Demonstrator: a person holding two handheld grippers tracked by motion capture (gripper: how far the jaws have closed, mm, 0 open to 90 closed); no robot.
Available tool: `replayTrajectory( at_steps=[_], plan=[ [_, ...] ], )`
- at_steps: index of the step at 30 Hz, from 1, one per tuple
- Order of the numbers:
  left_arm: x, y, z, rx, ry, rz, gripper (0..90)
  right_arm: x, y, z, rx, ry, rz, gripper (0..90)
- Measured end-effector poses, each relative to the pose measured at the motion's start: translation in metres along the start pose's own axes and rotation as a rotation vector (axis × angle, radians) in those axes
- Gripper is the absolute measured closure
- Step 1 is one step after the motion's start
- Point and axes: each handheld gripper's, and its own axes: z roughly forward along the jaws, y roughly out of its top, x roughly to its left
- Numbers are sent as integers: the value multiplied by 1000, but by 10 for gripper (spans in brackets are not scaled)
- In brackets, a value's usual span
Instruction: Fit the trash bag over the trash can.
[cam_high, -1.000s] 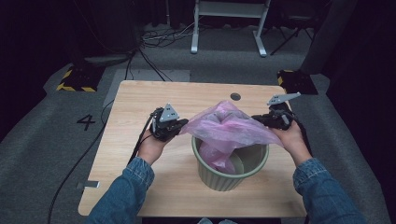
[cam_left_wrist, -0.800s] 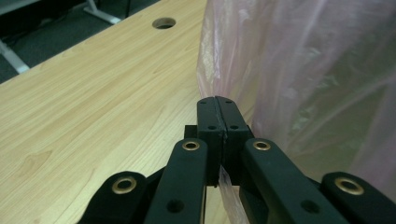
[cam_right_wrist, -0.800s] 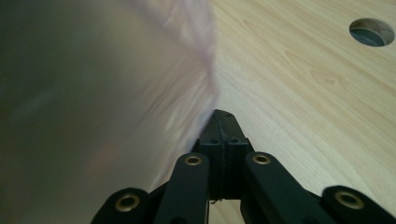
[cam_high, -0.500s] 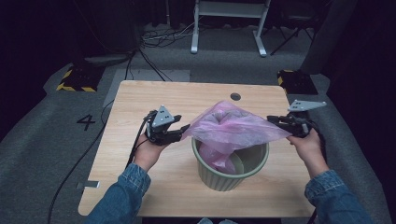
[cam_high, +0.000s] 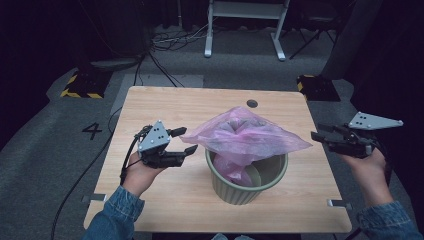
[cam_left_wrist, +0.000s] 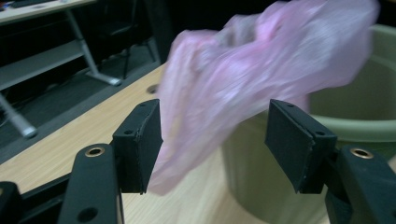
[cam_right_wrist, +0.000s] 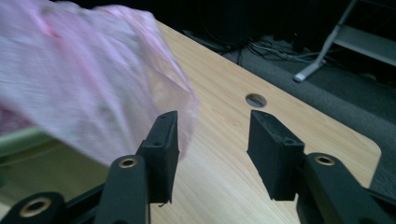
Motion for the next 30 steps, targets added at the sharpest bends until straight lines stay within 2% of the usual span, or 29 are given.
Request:
replayTrajectory(
  at_steps=[2, 5, 9, 12, 14, 15, 16, 18, 19, 20, 24, 26, 27, 30],
  plan=[
    [-3, 4, 2, -6, -31, 12, 334, 5, 5, -5, -17, 23, -14, 480],
    [-4, 7, 10, 12, -53, 22, 314, 15, 14, -8, -52, 115, -21, 429],
    [0, 5, 27, 45, -75, -6, 306, 35, 21, 2, -42, 228, -84, 382],
    [8, 4, 33, 33, -95, -51, 320, 47, 22, 15, 5, 239, -150, 382],
    [10, 4, 33, 34, -134, -62, 457, 49, 22, 25, 34, 237, -161, 391],
    [10, 5, 33, 39, -133, -50, 509, 47, 21, 30, 42, 247, -150, 428],
    [8, 5, 32, 44, -128, -34, 601, 46, 21, 32, 50, 255, -141, 502],
    [4, 8, 28, 45, -126, -14, 719, 44, 21, 36, 93, 259, -150, 748],
    [1, 9, 26, 39, -125, -1, 775, 43, 21, 35, 104, 265, -148, 847],
    [-1, 9, 24, 35, -126, 11, 805, 44, 22, 34, 107, 269, -146, 899],
    [-18, 8, 13, 50, -140, 109, 875, 56, 20, 23, 100, 290, -183, 900],
    [-27, 4, 7, 57, -166, 147, 889, 64, 14, 15, 108, 304, -205, 900],
    [-32, 0, 3, 56, -192, 165, 892, 68, 10, 11, 112, 314, -209, 900],
    [-44, -9, -2, 69, -248, 204, 897, 79, -6, -1, 107, 374, -201, 900]
  ],
)
